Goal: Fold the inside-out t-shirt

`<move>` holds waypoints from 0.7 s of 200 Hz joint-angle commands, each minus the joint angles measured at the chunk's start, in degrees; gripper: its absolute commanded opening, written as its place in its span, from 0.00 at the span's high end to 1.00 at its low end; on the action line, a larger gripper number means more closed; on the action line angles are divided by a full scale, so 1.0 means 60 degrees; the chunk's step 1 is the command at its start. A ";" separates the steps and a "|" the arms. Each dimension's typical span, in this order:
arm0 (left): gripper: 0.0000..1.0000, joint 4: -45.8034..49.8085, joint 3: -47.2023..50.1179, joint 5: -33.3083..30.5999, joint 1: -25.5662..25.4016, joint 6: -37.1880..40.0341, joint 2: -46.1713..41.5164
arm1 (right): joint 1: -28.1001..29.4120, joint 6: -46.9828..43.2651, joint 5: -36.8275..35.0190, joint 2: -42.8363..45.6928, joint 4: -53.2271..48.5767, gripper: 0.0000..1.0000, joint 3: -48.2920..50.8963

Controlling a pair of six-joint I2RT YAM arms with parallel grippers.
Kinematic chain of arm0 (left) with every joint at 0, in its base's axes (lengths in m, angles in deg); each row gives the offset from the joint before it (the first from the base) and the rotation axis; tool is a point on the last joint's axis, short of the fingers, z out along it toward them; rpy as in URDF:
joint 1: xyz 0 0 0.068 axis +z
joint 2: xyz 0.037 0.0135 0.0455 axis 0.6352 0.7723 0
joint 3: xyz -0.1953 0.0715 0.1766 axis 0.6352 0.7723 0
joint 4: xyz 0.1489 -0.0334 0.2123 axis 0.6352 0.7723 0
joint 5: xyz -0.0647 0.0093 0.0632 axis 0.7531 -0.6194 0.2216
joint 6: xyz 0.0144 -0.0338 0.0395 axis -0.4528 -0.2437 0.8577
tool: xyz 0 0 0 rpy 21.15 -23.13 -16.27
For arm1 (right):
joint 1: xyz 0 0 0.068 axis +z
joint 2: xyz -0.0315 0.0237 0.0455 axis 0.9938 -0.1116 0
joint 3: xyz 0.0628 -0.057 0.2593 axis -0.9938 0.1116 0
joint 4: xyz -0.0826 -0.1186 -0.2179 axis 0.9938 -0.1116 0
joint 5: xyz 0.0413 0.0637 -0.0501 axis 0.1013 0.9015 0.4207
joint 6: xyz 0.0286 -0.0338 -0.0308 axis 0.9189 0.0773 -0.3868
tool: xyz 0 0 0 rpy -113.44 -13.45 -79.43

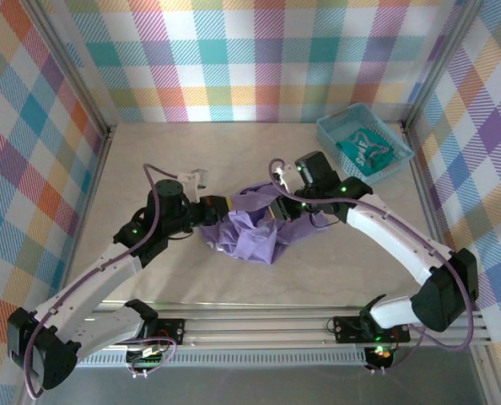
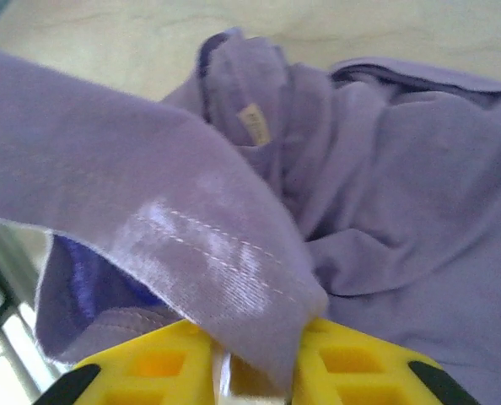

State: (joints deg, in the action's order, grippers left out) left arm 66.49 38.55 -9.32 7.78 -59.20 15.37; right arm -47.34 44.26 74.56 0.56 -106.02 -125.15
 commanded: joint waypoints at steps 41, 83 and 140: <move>1.00 -0.0292 -0.0148 0.0125 0.0095 -0.0505 -0.0317 | 0.0403 -0.0084 -0.1472 0.0564 0.0259 0.60 0.0244; 1.00 -0.0251 -0.0038 -0.0027 0.0091 -0.0452 -0.0343 | 0.0404 0.1311 0.0040 0.0908 0.1330 0.53 0.1445; 1.00 -0.0385 0.0037 0.0059 0.0091 -0.0450 -0.0360 | 0.0363 0.2951 0.0668 0.0606 0.3388 0.49 0.2426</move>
State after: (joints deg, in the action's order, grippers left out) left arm 65.09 38.55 -8.80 7.75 -62.22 14.14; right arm -45.20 56.26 75.11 4.80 -94.45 -111.14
